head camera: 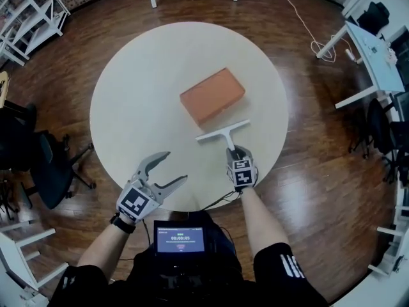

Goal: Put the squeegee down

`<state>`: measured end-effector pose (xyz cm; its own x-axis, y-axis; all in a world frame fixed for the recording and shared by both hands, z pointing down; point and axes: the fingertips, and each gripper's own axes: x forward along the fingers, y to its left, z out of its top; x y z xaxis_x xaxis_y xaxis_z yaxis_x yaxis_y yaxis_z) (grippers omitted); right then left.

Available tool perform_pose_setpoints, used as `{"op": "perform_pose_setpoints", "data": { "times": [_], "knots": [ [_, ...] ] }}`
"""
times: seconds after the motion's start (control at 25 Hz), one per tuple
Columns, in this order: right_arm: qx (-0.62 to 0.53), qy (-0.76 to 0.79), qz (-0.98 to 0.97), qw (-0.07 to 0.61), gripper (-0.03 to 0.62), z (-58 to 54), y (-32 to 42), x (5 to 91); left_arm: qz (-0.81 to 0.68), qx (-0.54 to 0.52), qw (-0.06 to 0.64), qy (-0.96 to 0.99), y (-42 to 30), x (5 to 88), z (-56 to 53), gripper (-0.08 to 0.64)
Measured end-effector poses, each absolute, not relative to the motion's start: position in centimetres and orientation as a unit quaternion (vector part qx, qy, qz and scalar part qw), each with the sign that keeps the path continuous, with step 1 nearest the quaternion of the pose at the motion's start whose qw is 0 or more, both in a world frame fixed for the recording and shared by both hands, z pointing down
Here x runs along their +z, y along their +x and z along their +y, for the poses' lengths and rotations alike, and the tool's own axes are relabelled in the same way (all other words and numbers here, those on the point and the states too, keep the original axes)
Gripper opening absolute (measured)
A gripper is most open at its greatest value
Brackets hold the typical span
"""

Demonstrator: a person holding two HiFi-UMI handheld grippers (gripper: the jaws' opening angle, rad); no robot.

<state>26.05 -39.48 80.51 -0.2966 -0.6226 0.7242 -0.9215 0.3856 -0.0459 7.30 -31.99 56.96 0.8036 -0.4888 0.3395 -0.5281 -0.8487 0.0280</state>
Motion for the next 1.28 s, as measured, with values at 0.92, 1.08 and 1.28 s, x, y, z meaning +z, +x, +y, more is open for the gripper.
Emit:
{"op": "perform_pose_setpoints", "data": {
  "times": [0.92,1.08,1.28],
  "knots": [
    [0.150,0.545,-0.796,0.216,0.164,-39.8,25.2,70.0,-0.276,0.142,0.043,0.950,4.8,54.0,-30.0,0.324],
    [0.095,0.554,-0.808,0.174,0.164,-35.4,24.2,62.4,-0.263,0.127,0.020,0.956,4.1,51.3,-26.2,0.324],
    [0.068,0.567,-0.814,0.104,0.152,-26.9,20.5,53.6,-0.243,0.109,-0.011,0.964,1.1,48.0,-19.3,0.324]
  ]
}}
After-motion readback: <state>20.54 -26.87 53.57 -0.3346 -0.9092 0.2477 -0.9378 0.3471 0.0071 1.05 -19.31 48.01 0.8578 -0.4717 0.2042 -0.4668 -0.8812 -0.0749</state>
